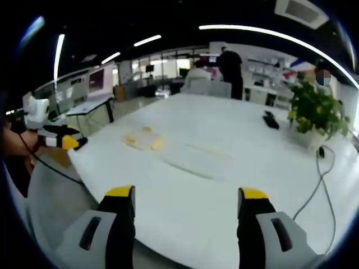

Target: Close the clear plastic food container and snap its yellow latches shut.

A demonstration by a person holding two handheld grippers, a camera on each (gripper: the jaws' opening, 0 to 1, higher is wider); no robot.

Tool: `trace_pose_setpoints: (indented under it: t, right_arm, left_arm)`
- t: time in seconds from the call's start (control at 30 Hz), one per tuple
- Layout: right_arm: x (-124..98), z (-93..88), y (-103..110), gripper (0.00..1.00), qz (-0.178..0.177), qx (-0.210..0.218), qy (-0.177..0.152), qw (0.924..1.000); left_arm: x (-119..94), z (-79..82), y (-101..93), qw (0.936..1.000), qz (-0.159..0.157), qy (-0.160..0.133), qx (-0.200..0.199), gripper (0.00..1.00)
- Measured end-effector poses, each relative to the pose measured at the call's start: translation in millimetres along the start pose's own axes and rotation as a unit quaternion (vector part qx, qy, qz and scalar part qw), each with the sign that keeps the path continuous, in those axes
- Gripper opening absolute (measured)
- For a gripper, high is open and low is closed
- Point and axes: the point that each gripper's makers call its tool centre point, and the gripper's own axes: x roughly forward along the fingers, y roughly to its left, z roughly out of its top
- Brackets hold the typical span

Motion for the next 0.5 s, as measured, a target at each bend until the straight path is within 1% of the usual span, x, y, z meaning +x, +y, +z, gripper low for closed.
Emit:
trace_pose_setpoints:
  t: [0.13,0.5]
  right_arm:
    - [2.6,-0.5,1.0,0.71,0.003,-0.003,0.004,1.0000]
    - [7.3,1.4,2.4,0.71,0.004,-0.003,0.006,1.0000]
  left_arm:
    - [1.0,-0.1,3.8,1.0000,0.000,0.001,0.000,0.46]
    - [2.7,-0.4,6.6,1.0000,0.000,0.002,0.002,0.46]
